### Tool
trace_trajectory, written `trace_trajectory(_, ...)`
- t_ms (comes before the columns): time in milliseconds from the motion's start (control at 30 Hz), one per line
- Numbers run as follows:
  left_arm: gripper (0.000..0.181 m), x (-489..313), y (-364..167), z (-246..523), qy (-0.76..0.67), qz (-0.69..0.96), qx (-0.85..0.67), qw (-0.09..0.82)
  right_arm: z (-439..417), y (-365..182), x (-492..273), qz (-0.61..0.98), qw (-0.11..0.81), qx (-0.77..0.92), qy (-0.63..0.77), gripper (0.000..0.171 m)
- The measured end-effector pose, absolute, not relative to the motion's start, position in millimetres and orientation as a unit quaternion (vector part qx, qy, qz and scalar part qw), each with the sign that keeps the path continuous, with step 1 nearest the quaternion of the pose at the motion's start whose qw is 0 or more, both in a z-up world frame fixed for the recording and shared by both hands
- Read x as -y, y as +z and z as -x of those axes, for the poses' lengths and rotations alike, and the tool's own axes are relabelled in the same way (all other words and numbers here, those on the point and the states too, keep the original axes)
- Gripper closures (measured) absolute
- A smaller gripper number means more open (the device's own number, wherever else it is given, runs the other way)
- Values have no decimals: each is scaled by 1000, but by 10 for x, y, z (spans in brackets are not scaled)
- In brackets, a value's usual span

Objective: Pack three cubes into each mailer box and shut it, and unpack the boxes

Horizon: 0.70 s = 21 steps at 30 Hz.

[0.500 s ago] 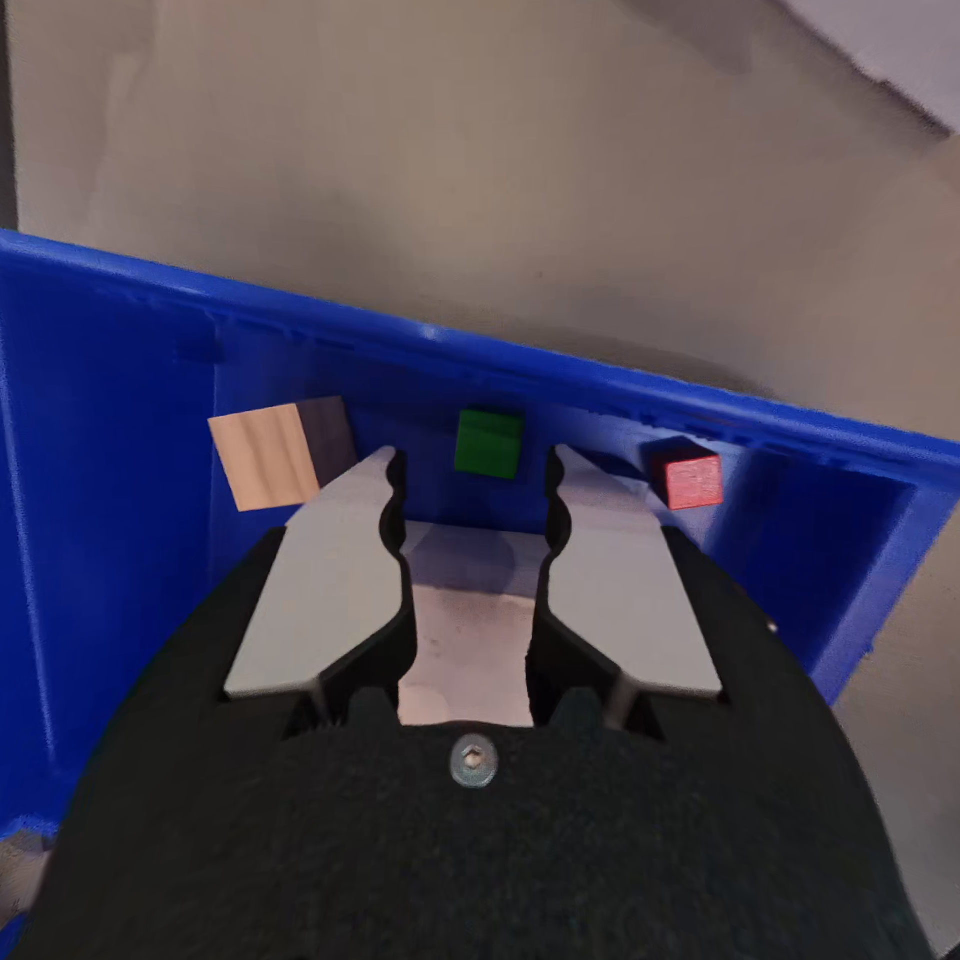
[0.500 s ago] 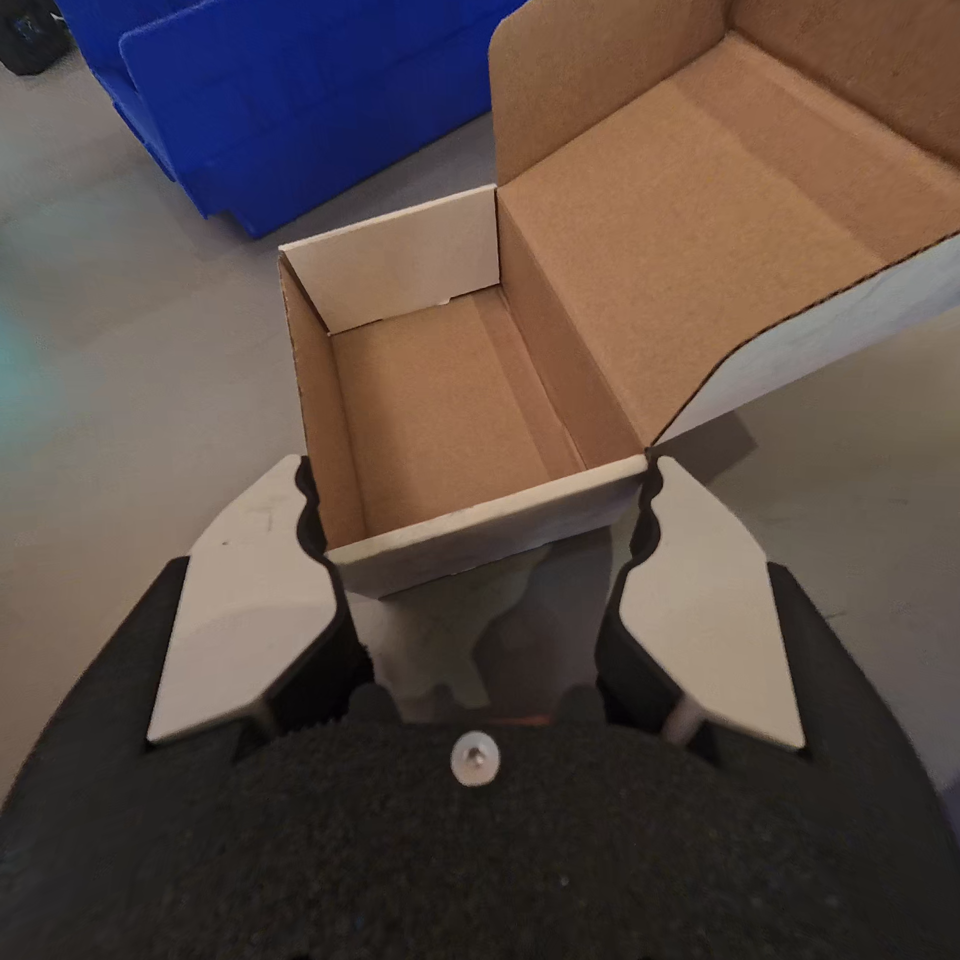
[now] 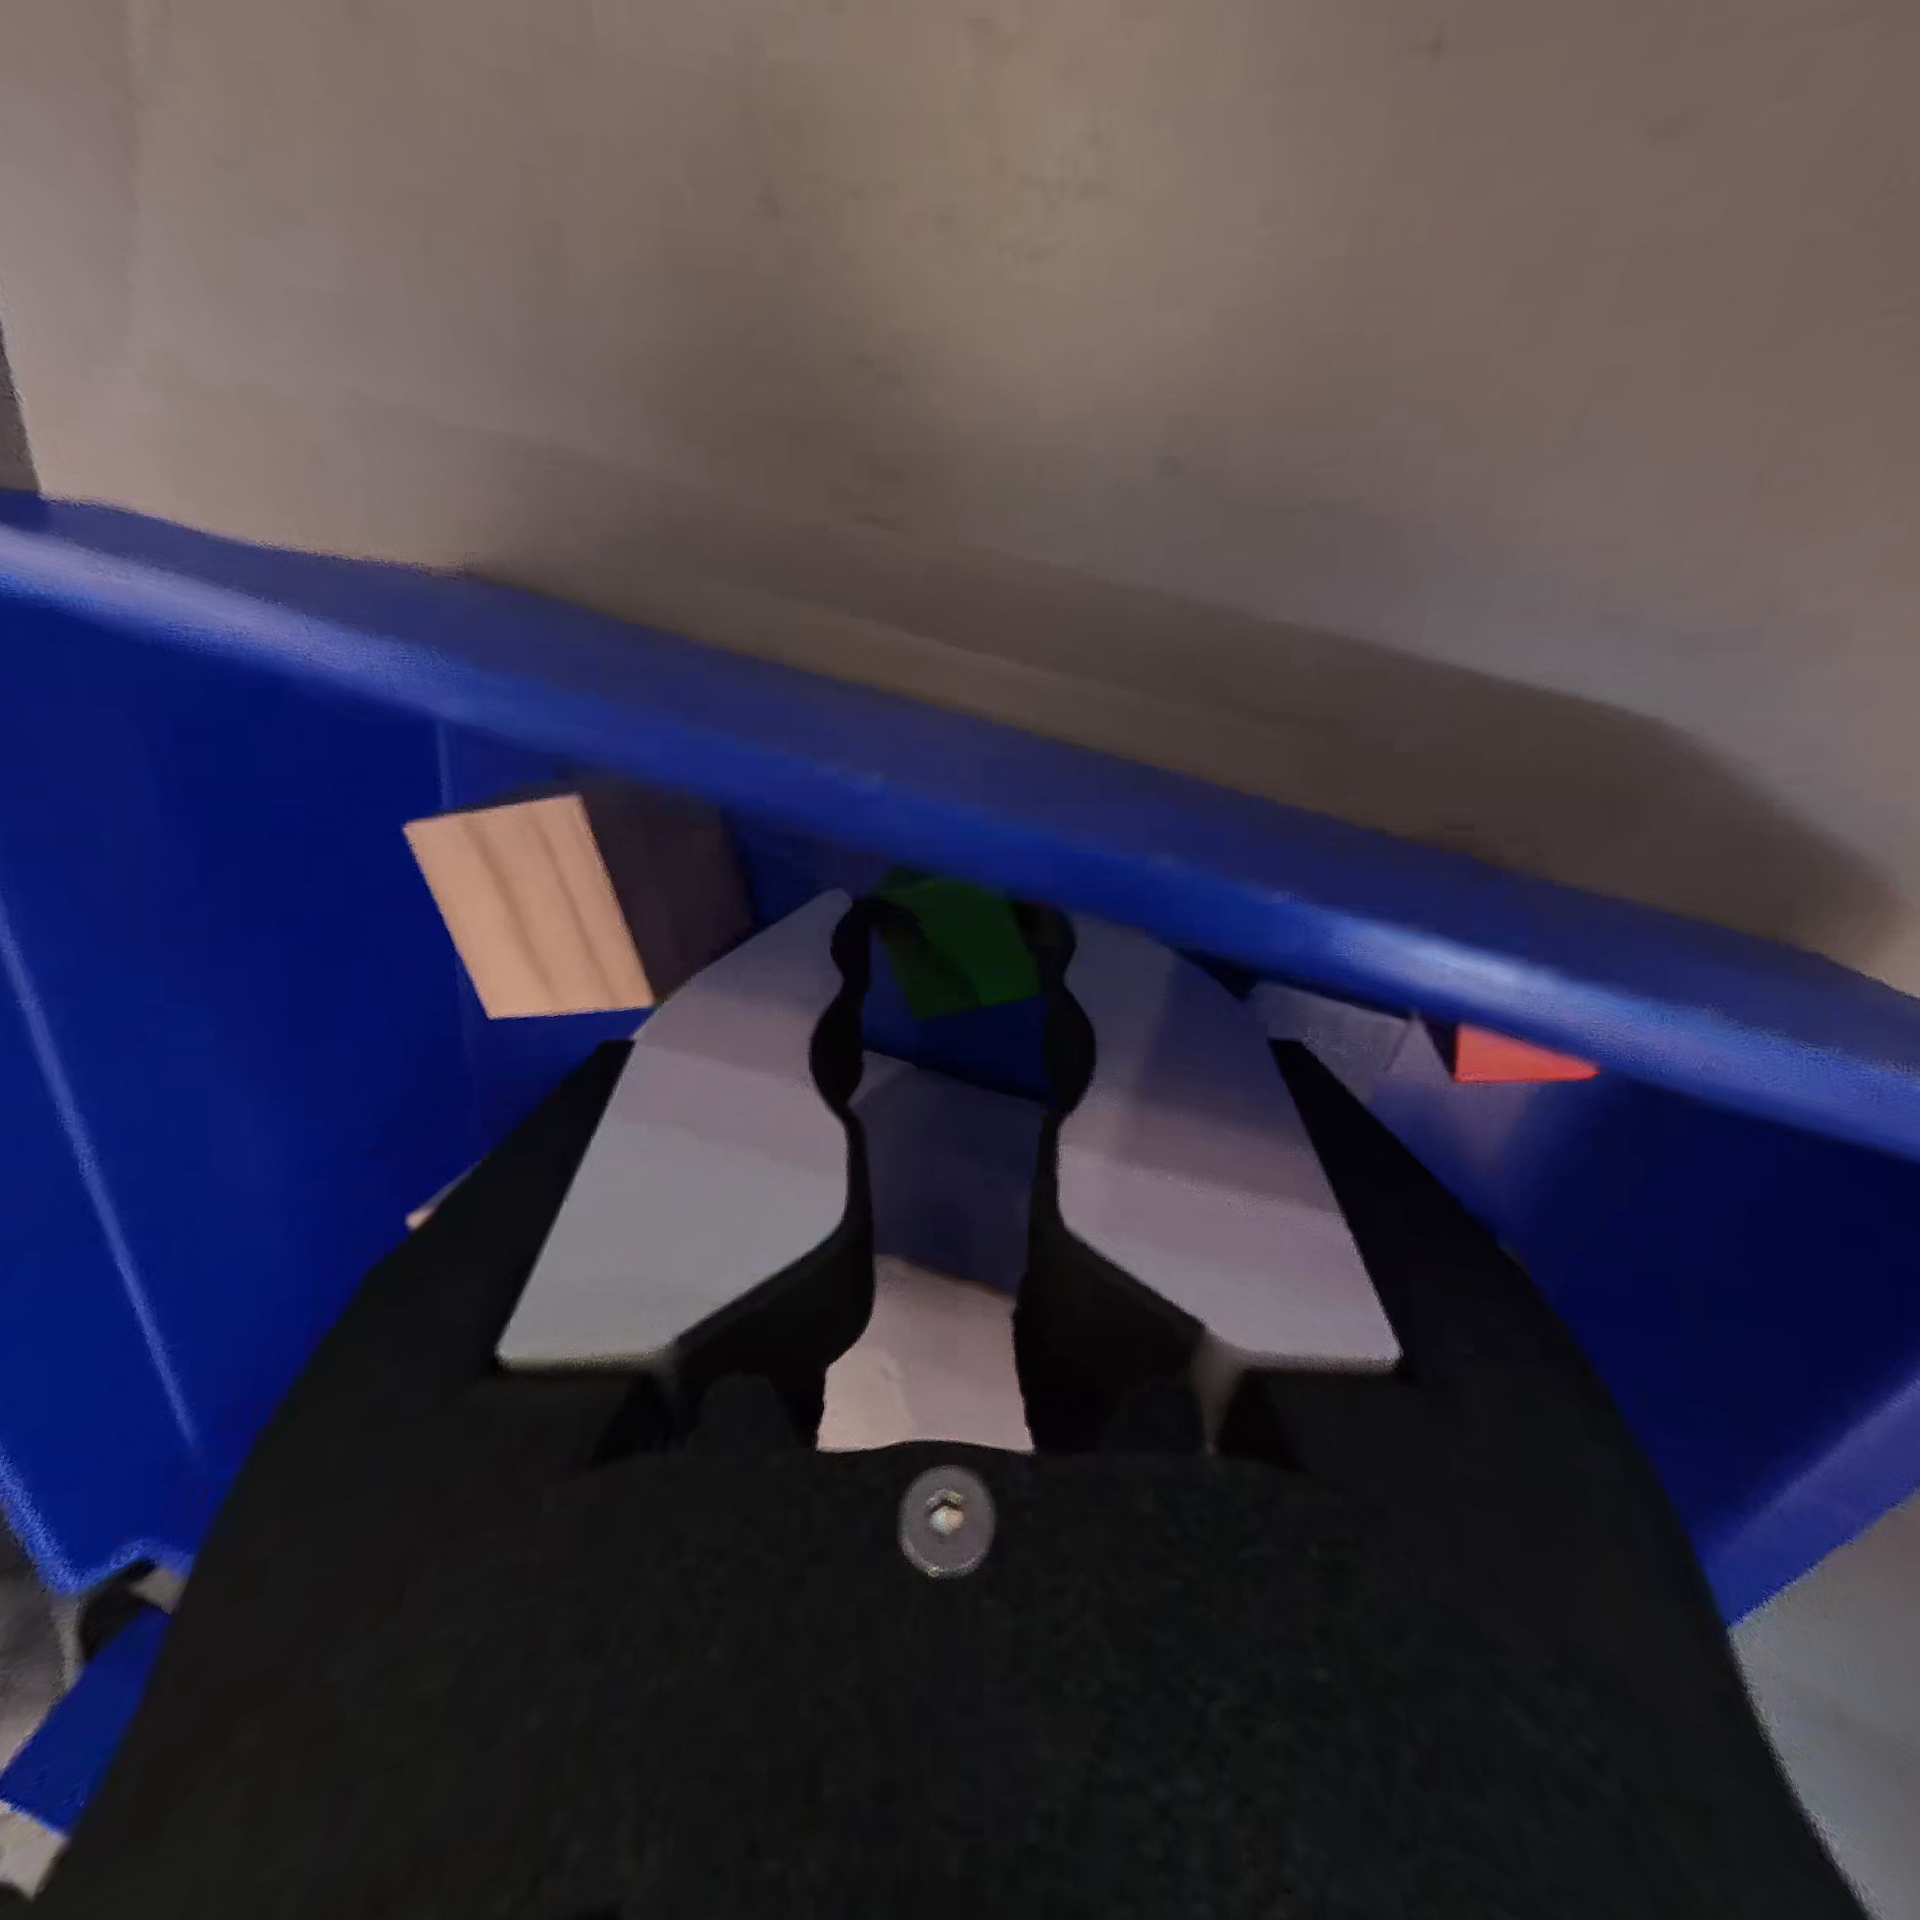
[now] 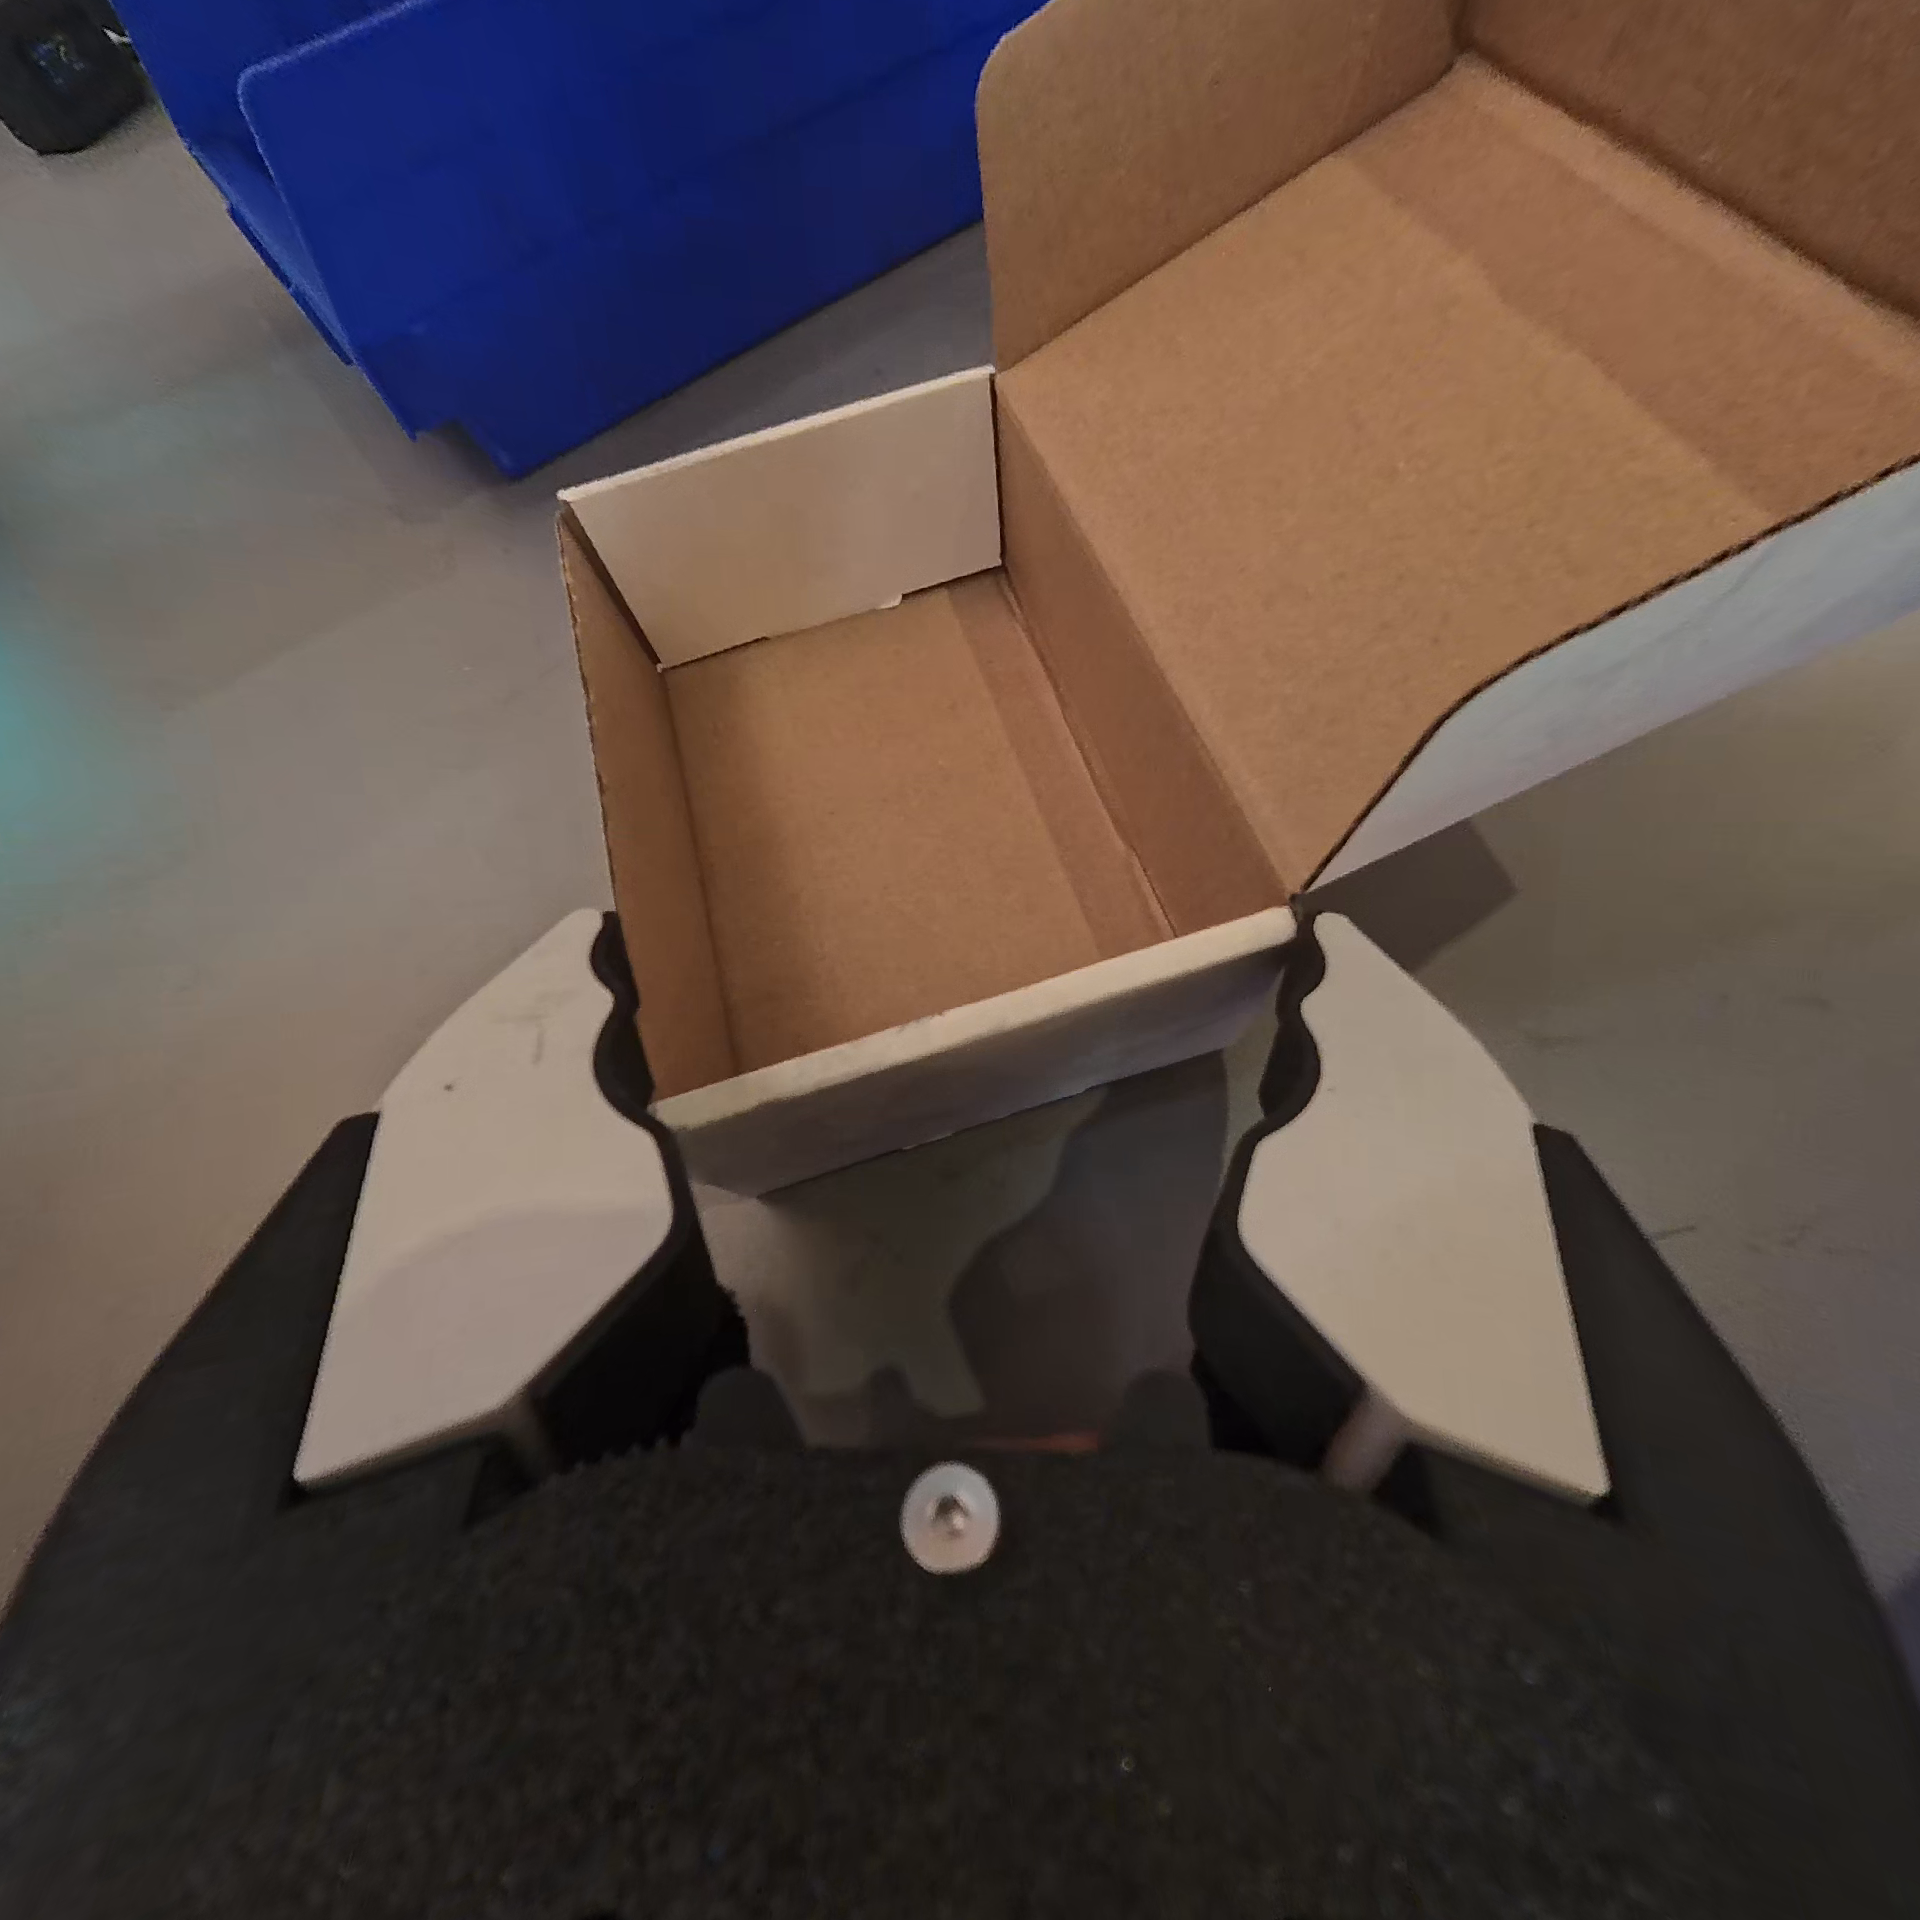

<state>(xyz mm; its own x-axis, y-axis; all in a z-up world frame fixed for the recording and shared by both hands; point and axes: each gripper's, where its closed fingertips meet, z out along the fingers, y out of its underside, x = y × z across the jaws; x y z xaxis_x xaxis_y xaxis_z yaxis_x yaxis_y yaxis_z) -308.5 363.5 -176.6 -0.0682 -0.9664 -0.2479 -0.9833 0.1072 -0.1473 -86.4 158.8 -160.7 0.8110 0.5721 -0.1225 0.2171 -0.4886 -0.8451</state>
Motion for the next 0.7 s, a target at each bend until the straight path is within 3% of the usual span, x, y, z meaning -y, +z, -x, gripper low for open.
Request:
trace_trajectory(233,152,-3632,-914,3020,-83,704,-664,238,864,-1608,-1588,840,448,235,199,55)
trace_trajectory(400,152,-2702,-219,2387,-200,616,-708,283,864,-1608,-1586,840,447,235,199,55)
trace_trajectory(533,152,-2101,-552,1837,-147,542,-787,257,862,-1608,-1585,840,447,235,199,55)
trace_trajectory(700,152,-2075,-1167,1304,-95,574,-790,194,862,-1610,-1584,841,446,234,200,55)
